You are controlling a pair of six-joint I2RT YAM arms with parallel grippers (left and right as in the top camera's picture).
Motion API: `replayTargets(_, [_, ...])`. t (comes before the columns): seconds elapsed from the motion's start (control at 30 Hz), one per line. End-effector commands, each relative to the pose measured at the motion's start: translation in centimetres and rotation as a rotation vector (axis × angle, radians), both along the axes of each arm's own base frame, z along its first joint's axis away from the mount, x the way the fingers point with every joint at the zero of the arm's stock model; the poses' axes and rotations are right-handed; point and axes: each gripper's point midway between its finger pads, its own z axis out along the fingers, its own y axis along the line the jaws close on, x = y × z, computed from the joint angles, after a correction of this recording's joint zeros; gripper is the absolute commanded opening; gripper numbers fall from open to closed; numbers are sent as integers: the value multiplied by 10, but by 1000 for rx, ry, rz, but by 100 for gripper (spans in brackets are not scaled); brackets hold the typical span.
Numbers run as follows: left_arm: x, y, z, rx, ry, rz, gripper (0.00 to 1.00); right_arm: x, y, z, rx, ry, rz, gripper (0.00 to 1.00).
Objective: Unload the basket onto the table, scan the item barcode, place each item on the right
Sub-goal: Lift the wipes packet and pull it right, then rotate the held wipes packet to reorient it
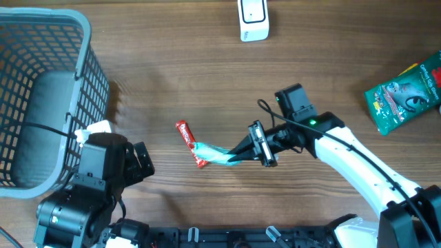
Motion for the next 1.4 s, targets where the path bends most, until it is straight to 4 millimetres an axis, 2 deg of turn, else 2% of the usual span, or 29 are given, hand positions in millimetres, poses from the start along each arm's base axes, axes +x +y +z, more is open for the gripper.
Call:
replayTargets(0.0, [0,0,0,4,1,-10,100,6,-15,0,-19,164,-68,4])
replayTargets(0.17, [0,0,0,4,1,-10,100,11,-45,-17,-121,378,-191,4])
replayTargets(0.47, [0,0,0,4,1,-10,100,30,-84,-40,-151,657,-361,4])
replayTargets(0.63, [0,0,0,3,1,-10,100,34,-84,-40,-95,737,-365,4])
replayTargets(1.1, [0,0,0,3,1,-10,100,23,-85,-38,-120,870,-366,4])
replayTargets(1.37, [0,0,0,3,1,-10,100,11,-96,-31,-160,1109,-405,4])
